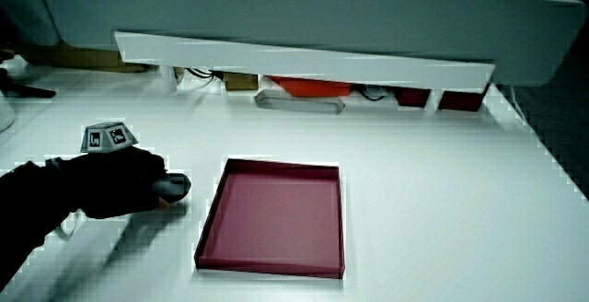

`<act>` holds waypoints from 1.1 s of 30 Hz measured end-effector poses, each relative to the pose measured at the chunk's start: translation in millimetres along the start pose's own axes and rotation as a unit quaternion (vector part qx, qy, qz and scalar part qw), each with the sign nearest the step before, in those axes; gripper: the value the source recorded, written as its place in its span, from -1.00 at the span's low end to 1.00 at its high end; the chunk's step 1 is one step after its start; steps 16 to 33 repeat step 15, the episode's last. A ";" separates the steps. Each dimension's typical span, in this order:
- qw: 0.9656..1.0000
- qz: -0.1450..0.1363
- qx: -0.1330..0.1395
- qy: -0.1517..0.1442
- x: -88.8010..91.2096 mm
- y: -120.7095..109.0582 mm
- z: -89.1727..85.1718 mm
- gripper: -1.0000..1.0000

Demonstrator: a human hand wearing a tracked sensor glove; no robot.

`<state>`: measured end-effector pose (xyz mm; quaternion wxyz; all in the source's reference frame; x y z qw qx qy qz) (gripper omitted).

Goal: Pick mouse from desk

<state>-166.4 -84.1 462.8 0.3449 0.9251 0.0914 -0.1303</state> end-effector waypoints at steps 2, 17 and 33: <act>1.000 -0.009 0.008 0.000 7.7 -7.0 8.5 1.00; 0.995 -0.094 0.031 0.008 63.3 -19.9 22.8 1.00; 0.995 -0.094 0.031 0.008 63.3 -19.9 22.8 1.00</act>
